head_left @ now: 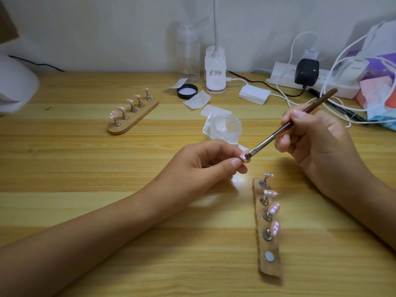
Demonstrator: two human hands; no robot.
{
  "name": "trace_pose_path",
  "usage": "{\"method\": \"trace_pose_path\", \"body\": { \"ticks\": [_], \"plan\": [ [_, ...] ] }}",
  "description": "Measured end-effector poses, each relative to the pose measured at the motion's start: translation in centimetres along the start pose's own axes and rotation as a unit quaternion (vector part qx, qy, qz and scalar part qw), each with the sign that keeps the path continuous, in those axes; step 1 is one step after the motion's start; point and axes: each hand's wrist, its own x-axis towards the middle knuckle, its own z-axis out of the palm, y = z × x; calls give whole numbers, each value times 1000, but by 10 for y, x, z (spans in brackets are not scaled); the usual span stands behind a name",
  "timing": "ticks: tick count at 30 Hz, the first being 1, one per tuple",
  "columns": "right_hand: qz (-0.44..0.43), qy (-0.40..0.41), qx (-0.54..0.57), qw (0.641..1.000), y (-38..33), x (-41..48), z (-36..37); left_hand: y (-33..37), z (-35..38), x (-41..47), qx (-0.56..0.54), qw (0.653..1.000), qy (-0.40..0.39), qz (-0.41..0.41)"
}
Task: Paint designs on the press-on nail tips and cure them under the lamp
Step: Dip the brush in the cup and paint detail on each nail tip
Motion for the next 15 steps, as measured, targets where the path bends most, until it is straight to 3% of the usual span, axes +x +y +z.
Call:
{"method": "trace_pose_path", "body": {
  "ticks": [15],
  "plan": [
    [-33,60,16,997,-1,3,0,4,1,-1,-4,1000,-10,1]
  ]
}}
